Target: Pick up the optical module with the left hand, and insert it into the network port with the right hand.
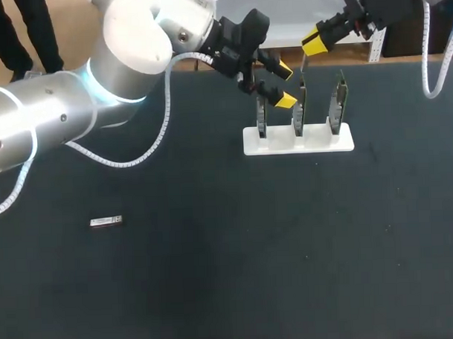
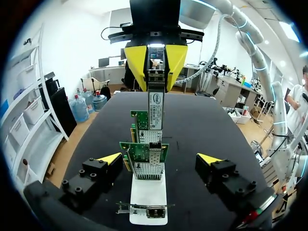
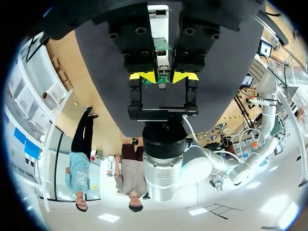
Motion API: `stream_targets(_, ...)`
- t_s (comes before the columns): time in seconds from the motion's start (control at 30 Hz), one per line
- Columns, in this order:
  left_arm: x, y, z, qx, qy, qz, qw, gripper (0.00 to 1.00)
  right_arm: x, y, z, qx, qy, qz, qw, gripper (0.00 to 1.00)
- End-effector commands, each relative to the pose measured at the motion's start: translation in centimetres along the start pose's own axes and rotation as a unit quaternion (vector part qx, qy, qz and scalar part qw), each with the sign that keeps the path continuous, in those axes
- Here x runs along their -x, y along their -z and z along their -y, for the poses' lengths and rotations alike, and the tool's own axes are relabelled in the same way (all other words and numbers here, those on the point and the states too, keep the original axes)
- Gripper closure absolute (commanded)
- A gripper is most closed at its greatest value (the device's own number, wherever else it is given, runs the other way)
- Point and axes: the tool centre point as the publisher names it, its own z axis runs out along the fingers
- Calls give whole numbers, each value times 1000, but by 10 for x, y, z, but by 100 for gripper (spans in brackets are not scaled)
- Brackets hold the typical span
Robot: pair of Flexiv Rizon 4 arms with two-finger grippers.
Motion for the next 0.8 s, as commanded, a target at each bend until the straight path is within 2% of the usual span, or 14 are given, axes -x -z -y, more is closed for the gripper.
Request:
stream_targets(0.03,0,1,2,3,2,-2,1000,0,-1,1,-3,-4,1,1,1000,100)
stream_targets(0.8,-2,1,3,10,3,-11,1000,0,1,1,-5,-6,19,-8,1000,100)
